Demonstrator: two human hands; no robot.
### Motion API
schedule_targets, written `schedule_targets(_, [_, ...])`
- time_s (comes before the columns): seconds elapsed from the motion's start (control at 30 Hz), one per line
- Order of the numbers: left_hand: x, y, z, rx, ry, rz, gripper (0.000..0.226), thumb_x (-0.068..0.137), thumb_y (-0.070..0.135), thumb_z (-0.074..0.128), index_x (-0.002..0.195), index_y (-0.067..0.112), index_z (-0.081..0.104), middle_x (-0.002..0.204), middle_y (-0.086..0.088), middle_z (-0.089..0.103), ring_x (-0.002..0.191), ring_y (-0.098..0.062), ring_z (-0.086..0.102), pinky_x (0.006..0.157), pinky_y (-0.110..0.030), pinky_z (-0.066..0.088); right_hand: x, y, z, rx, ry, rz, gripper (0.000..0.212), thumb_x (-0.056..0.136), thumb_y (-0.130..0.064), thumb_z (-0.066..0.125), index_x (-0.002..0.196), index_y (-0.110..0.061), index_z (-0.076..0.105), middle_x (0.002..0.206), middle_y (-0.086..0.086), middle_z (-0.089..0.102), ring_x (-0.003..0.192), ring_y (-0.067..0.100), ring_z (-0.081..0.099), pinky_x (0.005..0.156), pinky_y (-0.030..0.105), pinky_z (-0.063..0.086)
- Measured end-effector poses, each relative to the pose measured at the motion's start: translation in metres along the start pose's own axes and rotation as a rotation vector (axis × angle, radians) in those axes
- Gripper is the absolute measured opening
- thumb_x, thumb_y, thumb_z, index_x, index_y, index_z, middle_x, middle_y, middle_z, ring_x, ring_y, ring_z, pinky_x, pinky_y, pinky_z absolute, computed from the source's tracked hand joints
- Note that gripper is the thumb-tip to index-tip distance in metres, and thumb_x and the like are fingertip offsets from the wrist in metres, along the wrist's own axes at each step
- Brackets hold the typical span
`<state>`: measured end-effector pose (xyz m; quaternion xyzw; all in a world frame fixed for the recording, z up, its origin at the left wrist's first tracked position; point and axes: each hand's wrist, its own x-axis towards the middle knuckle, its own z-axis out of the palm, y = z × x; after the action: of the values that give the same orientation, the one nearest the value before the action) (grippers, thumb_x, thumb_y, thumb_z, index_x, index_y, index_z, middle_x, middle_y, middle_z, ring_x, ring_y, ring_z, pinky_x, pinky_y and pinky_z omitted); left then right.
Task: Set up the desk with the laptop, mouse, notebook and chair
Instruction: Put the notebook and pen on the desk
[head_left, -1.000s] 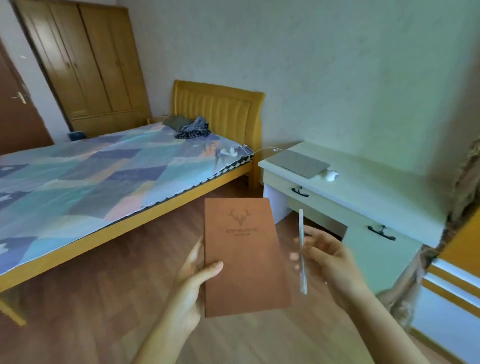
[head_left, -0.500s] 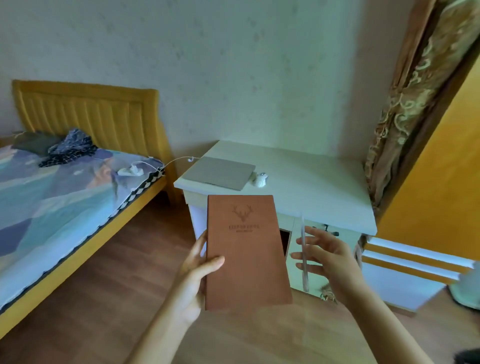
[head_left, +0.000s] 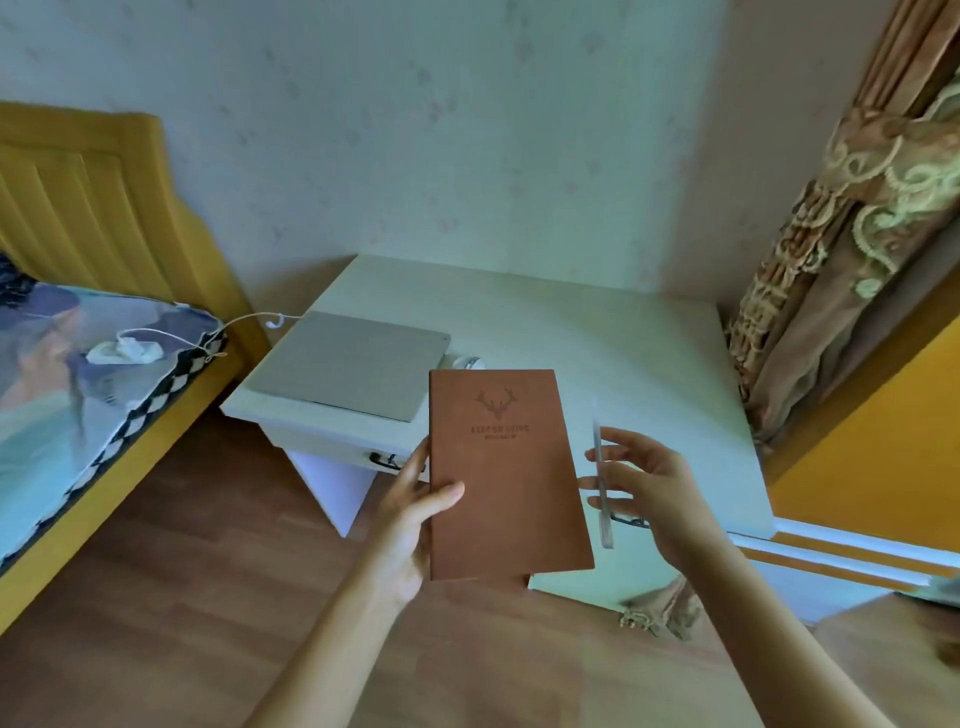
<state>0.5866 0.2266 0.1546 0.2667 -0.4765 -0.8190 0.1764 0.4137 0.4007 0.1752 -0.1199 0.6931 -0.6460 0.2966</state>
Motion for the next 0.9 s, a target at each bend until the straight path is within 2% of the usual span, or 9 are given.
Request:
schedule_targets(0.27, [0.161,-0.004,0.002,0.038,-0.05,-0.196,0.054,0.087,0.003,0.062,0.13,0.035,0.054,0.117,-0.006,0.07,0.111,-0.027,0.065,0.093,-0.044,0.05,0.145,0.016,-0.005,-0.046,0.14,0.115,0.031,0.088,0.004,0.054,0.117,-0.007,0.059,0.099,0.015,0.064,0.074,0.025,0.071,0.062,0.036,0.059])
schedule_targets(0.33, [0.205,-0.011,0.001,0.058,-0.061,-0.25,0.057,0.087,0.004,0.064,0.132,0.036,0.052,0.117,-0.005,0.07,0.11,-0.026,0.065,0.091,-0.043,0.05,0.179,0.02,-0.007,-0.049,0.189,0.148,0.031,0.088,0.004,0.054,0.116,-0.007,0.059,0.098,0.014,0.064,0.077,0.026,0.071,0.063,0.036,0.059])
schedule_targets(0.53, [0.32,-0.038,0.005,0.131,-0.116,-0.375,0.064,0.085,0.001,0.065,0.136,0.035,0.048,0.114,-0.003,0.071,0.108,-0.023,0.066,0.1,-0.046,0.047,0.272,0.048,-0.019,-0.104,0.315,0.265,0.035,0.084,0.009,0.053,0.117,-0.004,0.058,0.095,0.015,0.062,0.074,0.024,0.066,0.058,0.035,0.059])
schedule_targets(0.63, [0.356,-0.054,0.01,0.155,-0.132,-0.436,0.067,0.084,0.0,0.065,0.137,0.036,0.046,0.116,-0.004,0.071,0.11,-0.023,0.066,0.097,-0.044,0.049,0.303,0.067,-0.028,-0.158,0.377,0.31,0.038,0.083,0.01,0.051,0.118,-0.003,0.057,0.093,0.016,0.06,0.073,0.024,0.062,0.059,0.037,0.058])
schedule_targets(0.77, [0.382,-0.075,0.015,0.213,-0.11,-0.462,0.066,0.083,-0.003,0.066,0.13,0.04,0.048,0.11,0.001,0.073,0.104,-0.018,0.068,0.085,-0.036,0.054,0.331,0.087,-0.036,-0.267,0.431,0.346,0.039,0.081,0.008,0.055,0.117,-0.005,0.059,0.093,0.014,0.062,0.068,0.024,0.062,0.066,0.045,0.058])
schedule_targets(0.83, [0.388,-0.084,0.016,0.304,-0.103,-0.419,0.068,0.082,-0.005,0.066,0.13,0.039,0.046,0.11,0.008,0.071,0.103,-0.014,0.068,0.09,-0.035,0.054,0.338,0.096,-0.039,-0.339,0.443,0.354,0.039,0.08,0.005,0.057,0.116,-0.009,0.06,0.091,0.009,0.064,0.068,0.025,0.064,0.073,0.051,0.057])
schedule_targets(0.9, [0.393,-0.09,0.016,0.442,-0.116,-0.37,0.07,0.081,-0.003,0.068,0.134,0.036,0.044,0.116,0.01,0.068,0.104,-0.01,0.066,0.094,-0.034,0.053,0.343,0.104,-0.042,-0.397,0.45,0.355,0.038,0.079,0.003,0.06,0.114,-0.011,0.062,0.087,0.004,0.064,0.071,0.027,0.065,0.076,0.05,0.056])
